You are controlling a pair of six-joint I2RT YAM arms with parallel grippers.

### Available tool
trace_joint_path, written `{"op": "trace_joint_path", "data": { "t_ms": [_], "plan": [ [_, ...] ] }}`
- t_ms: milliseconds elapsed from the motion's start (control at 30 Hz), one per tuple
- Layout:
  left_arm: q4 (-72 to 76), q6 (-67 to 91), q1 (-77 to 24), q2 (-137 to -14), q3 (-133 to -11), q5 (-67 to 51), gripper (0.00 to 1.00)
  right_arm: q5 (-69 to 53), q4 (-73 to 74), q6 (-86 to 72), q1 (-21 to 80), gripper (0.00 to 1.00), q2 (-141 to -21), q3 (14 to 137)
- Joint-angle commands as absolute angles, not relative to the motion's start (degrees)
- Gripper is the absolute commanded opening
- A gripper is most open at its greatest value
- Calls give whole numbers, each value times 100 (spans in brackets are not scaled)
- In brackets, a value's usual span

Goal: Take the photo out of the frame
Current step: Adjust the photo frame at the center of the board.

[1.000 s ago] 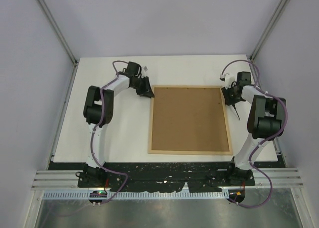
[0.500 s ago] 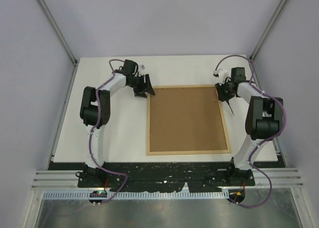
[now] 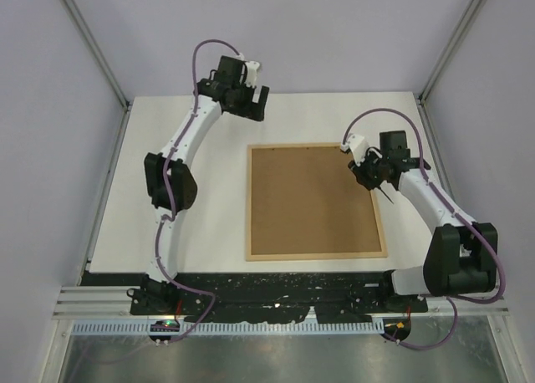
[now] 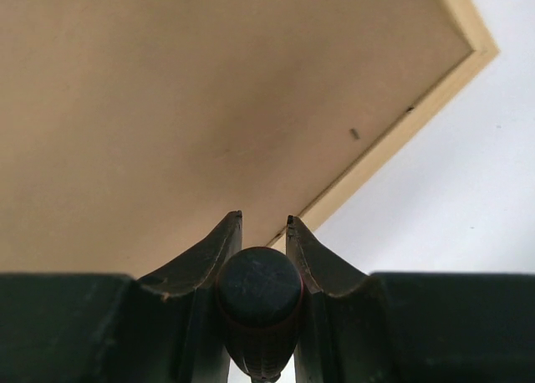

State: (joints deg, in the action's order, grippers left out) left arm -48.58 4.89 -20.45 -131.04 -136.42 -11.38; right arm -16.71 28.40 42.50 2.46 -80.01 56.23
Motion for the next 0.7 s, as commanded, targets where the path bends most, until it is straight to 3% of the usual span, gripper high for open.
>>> {"op": "trace_joint_path", "data": {
  "t_ms": [0, 300, 667],
  "plan": [
    [-5291, -684, -2469, -13473, -13588, 350, 98, -1679, 3164, 4886, 439, 8, -7506, 5160],
    [-5089, -1739, -3014, -13878, -13667, 1766, 100, -924, 3226, 5141, 939, 8, -7137, 4404],
    [-5361, -2197, -3331, -13817, -13404, 1012, 100, 570, 2514, 5194, 1160, 8, -7620, 3990]
  ]
}}
